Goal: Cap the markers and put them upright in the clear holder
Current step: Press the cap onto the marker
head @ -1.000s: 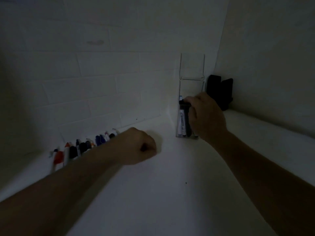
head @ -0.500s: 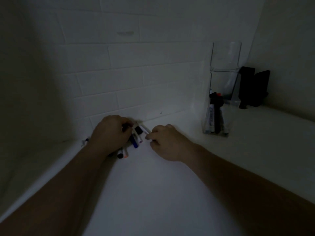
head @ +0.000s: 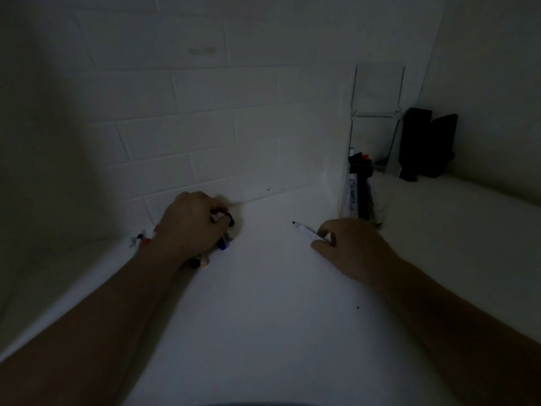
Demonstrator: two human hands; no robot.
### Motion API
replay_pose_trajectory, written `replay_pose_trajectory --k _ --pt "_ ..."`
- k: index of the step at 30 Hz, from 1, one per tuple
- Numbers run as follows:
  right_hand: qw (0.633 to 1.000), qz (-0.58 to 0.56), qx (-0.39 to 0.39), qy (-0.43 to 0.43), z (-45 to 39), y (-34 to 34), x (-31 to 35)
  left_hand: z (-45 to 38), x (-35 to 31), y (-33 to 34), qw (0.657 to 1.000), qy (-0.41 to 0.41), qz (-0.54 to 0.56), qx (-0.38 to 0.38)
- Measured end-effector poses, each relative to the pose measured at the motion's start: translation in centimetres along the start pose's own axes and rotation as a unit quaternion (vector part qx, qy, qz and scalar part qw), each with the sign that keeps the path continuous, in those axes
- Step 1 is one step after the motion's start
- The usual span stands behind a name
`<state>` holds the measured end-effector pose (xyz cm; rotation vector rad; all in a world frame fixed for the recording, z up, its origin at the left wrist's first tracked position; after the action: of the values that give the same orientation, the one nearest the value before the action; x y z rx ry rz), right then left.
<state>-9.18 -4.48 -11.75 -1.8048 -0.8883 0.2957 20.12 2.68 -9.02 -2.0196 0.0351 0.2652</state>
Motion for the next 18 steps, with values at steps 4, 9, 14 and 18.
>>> replay_pose_trajectory --k 4,9,14,18 --pt "0.999 -0.029 -0.017 -0.002 0.1 0.0 0.0 -1.1 -1.3 0.2 0.992 -0.012 -0.100 0.075" --pt "0.997 -0.079 -0.008 0.023 0.4 -0.2 -0.3 -3.5 -1.5 0.9 0.969 -0.058 -0.148 0.188" --pt "0.993 -0.107 0.008 0.042 0.5 -0.4 -0.5 -4.8 -2.2 1.5 0.955 -0.062 -0.185 0.225" --pt "0.979 -0.181 -0.018 0.093 0.4 -1.5 -1.0 -4.7 -5.6 1.3 0.984 -0.041 -0.034 0.167"
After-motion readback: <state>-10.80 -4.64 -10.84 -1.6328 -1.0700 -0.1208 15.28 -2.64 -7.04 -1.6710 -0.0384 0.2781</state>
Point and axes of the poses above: each hand's wrist, its own z-axis away from the middle knuckle, its own y-axis out of the palm, x = y × z, the point moved 4 cm from there along -z, towards the middle knuckle, and after that the axes turned 1 degree about x, right-handed, at the moved point
